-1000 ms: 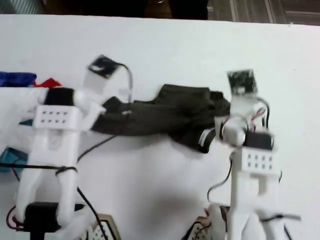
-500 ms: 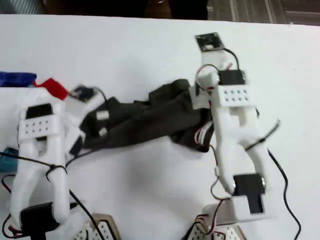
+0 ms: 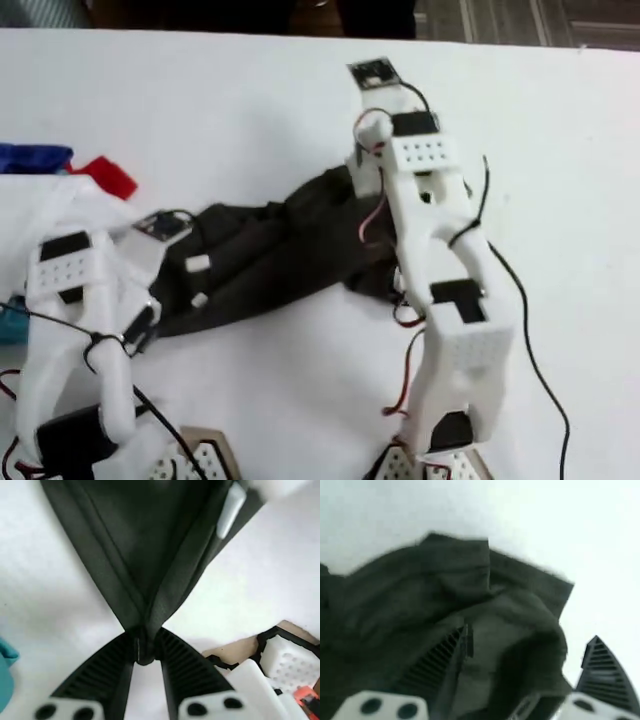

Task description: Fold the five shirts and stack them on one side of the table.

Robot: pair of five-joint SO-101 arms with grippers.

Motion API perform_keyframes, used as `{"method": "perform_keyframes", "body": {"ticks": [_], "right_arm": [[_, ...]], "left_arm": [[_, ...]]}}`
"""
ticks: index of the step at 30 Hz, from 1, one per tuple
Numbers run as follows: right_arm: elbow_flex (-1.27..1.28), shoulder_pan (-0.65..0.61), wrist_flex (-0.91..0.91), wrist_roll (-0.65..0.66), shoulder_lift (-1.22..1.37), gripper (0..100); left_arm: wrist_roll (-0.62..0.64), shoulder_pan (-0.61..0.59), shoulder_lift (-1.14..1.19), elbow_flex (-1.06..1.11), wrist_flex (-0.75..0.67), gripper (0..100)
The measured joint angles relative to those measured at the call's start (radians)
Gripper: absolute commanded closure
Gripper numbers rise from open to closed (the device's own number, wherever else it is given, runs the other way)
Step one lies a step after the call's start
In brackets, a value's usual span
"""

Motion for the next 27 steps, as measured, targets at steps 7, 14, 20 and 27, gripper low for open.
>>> {"method": "perform_keyframes", "body": {"ticks": [7,14,20,27], "right_arm": [[-0.279,-0.081,0.003,0.0,0.238,65.5],[-0.534,-0.074,0.044,0.0,0.474,68.9],[-0.723,-0.044,0.147,0.0,0.588,81.2],[-0.836,-0.038,0.269,0.0,0.618,71.5]], "left_arm": [[0.0,-0.003,0.0,0.0,0.0,97],[0.0,-0.003,0.0,0.0,0.0,97],[0.0,-0.003,0.0,0.0,0.0,97],[0.0,-0.003,0.0,0.0,-0.015,97]]}}
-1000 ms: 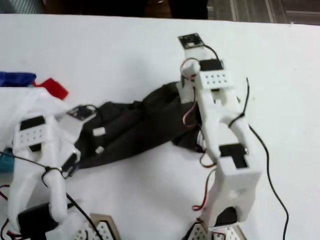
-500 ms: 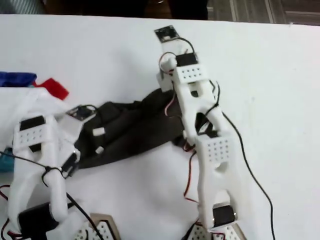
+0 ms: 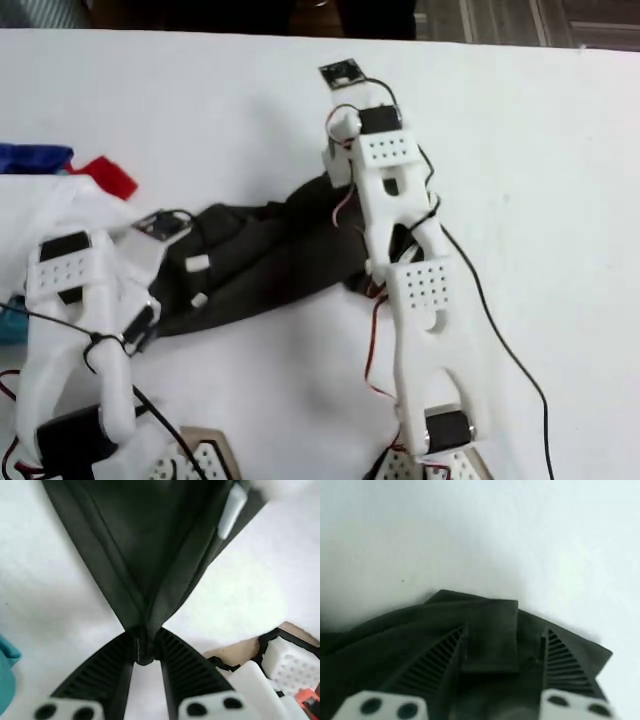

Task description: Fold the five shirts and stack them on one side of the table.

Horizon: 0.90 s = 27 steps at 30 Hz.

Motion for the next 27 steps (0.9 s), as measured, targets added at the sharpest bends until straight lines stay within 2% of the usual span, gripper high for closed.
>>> {"method": "perform_keyframes", "body": {"ticks": [8,15,25,27], "right_arm": [[-0.017,0.0,0.029,0.0,0.009,80.2],[-0.017,-0.041,0.029,0.08,0.009,74.7],[-0.02,-0.054,0.029,0.097,0.041,74.8],[-0.02,-0.046,0.029,0.097,0.069,78.2]], "left_arm": [[0.0,0.0,0.0,0.0,-0.011,97],[0.0,0.0,0.0,0.0,-0.011,97],[0.0,0.0,0.0,0.0,-0.011,97],[0.0,0.0,0.0,0.0,-0.011,97]]}}
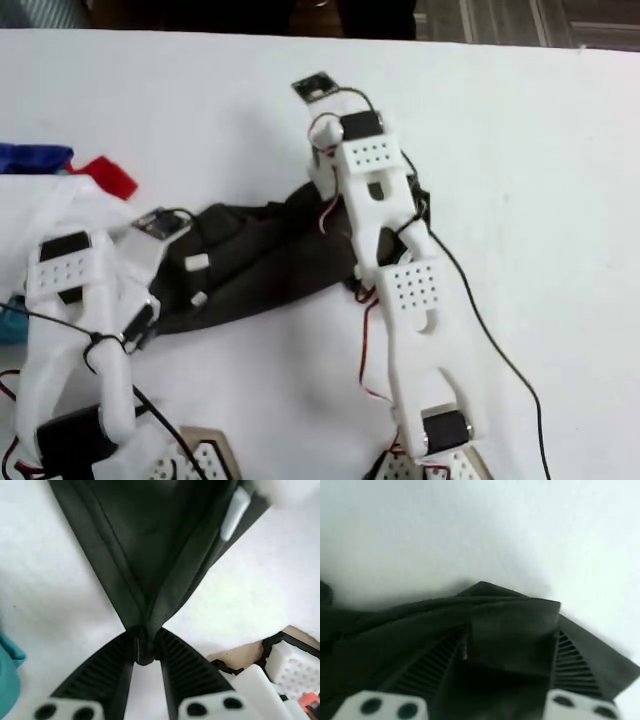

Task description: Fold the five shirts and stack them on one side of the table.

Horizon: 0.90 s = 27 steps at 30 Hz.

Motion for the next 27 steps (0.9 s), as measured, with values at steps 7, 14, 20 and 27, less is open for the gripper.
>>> {"method": "perform_keyframes", "body": {"ticks": [7,14,20,27], "right_arm": [[-0.06,0.037,-0.009,-0.002,0.014,92.3],[-0.227,0.035,0.071,-0.002,0.009,97.8],[-0.245,0.035,0.12,-0.002,0.009,98.0],[-0.249,0.037,0.129,-0.002,-0.212,98.1]], "left_arm": [[0.0,0.0,0.0,0.0,0.0,97],[0.0,0.0,0.0,0.006,0.0,97],[0.0,0.0,0.0,0.006,0.0,97],[0.089,0.0,0.0,-0.204,0.086,97]]}}
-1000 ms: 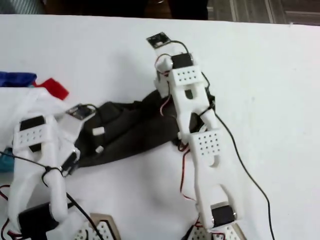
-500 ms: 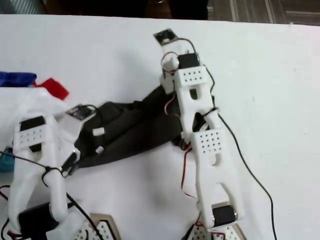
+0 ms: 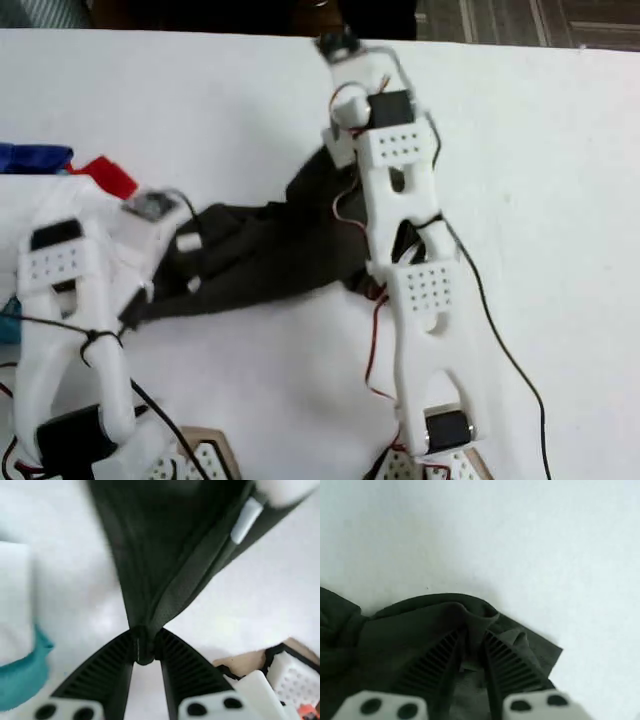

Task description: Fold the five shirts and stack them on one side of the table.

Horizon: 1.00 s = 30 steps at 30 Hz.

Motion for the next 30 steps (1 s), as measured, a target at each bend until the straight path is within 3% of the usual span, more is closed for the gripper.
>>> {"method": "perform_keyframes", "body": {"ticks": [7,14,24,30], "right_arm": [[-0.002,0.025,0.0,0.0,-0.397,98.1],[0.166,0.146,0.003,0.0,-0.77,98.1],[0.373,0.258,0.003,0.141,-1.295,98.1],[0.379,0.348,-0.066,0.164,-1.416,98.1]], "left_arm": [[0.058,0.077,0.0,-0.517,0.207,97],[0.215,0.129,-0.015,-0.872,0.249,97],[0.259,0.264,-0.344,-0.98,0.256,97],[0.259,0.27,-0.451,-0.997,0.229,97]]}}
